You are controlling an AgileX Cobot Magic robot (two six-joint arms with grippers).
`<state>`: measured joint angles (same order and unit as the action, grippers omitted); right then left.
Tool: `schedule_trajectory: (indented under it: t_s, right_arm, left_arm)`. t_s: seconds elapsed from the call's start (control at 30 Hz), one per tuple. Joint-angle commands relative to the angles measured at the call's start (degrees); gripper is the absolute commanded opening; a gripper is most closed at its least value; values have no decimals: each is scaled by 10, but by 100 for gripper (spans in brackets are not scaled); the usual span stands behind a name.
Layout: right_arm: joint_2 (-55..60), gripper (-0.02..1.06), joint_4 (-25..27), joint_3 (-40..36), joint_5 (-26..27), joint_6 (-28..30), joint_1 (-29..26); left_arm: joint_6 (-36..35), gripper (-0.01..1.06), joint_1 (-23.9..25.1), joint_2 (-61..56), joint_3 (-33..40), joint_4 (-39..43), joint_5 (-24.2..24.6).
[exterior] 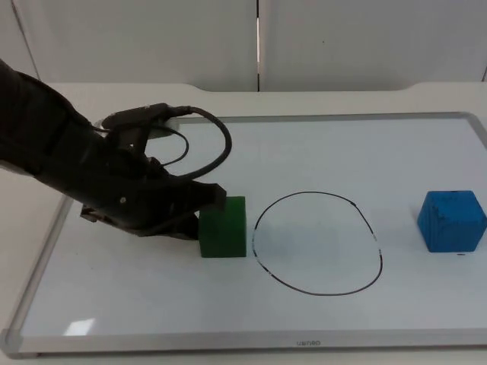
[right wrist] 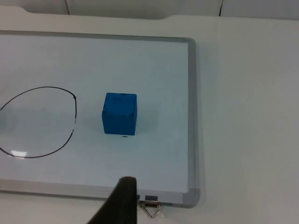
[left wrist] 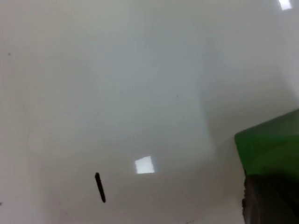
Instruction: Push the two cubes into the marked area.
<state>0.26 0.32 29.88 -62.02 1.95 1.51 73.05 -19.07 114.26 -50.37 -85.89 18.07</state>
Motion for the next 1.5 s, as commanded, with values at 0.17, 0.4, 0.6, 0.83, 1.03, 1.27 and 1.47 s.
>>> schedule_trajectory:
  t_s: [0.17, 0.4, 0.6, 0.83, 1.03, 1.27, 1.47]
  right_arm:
    - [-3, 105, 1, -4, 2, 0, -3]
    - [-3, 105, 1, -4, 2, 0, -3]
    - [-3, 105, 1, -4, 2, 0, -3]
    - [-3, 105, 0, -4, 2, 0, -3]
    - [-3, 105, 0, -4, 2, 0, -3]
    - [-3, 105, 0, -4, 2, 0, -3]
    - [-3, 105, 0, -4, 2, 0, -3]
  left_arm:
    - [-5, 0, -3, 0, -2, -8, 9]
    - [-24, 0, -3, 0, -1, -8, 15]
    - [-35, 0, -5, 0, -1, -8, 31]
    - [-30, 0, -32, 0, -1, -18, 1]
    - [-29, 0, -44, 0, -2, -20, -22]
    - [-29, 0, -44, 0, -2, -22, -23]
    - [-24, 0, -62, 0, -2, -29, -34]
